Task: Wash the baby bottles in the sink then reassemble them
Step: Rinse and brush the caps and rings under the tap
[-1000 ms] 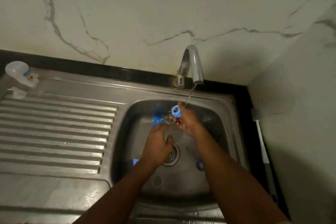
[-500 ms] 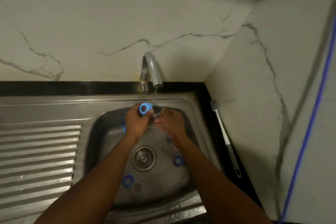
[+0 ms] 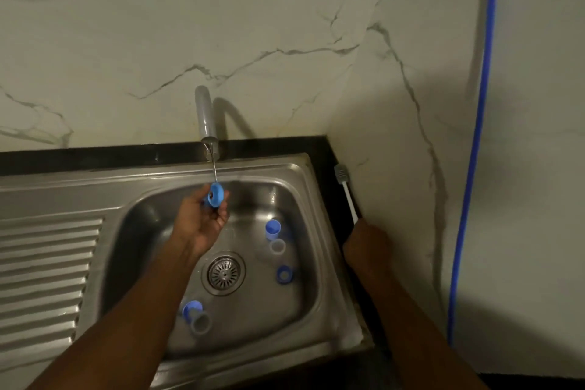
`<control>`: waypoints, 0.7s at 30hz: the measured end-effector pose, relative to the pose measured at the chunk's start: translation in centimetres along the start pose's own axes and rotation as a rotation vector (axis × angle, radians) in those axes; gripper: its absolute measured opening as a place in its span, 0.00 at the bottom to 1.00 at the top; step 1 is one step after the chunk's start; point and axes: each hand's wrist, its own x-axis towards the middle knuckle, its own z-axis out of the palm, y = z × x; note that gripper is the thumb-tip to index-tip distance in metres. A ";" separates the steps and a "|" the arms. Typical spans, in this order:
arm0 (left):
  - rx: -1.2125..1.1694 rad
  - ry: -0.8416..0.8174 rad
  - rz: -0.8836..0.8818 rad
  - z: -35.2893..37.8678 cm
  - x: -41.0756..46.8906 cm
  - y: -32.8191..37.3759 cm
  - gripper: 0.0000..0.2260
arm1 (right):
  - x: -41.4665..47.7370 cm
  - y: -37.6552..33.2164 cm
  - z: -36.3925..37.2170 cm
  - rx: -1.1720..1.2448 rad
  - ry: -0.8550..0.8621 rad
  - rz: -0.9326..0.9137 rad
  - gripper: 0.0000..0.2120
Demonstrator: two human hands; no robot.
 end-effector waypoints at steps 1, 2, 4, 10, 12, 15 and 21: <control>-0.017 0.007 -0.014 0.0 -0.3 -0.2 0.11 | 0.1 0.3 0.4 -0.003 -0.016 0.013 0.10; -0.037 0.013 -0.022 0.0 -0.4 -0.3 0.13 | 0.3 0.6 0.8 0.011 -0.015 0.017 0.10; -0.080 0.018 -0.020 -0.1 -0.8 -0.4 0.17 | 0.6 0.8 1.3 0.061 -0.010 -0.020 0.11; -0.007 0.000 -0.033 0.6 -0.9 0.3 0.16 | -1.3 -1.6 -1.4 0.649 -0.179 0.006 0.11; 0.019 -0.012 -0.036 0.8 -0.8 0.6 0.17 | -3.5 -3.0 -3.2 1.036 -0.358 0.064 0.10; -0.029 -0.035 -0.030 1.2 -1.2 1.2 0.19 | -7.3 -4.2 -6.0 1.412 -0.725 0.076 0.08; -0.082 -0.079 -0.059 1.5 -1.0 2.1 0.19 | -12.0 -6.0 -6.6 1.585 -1.274 0.099 0.11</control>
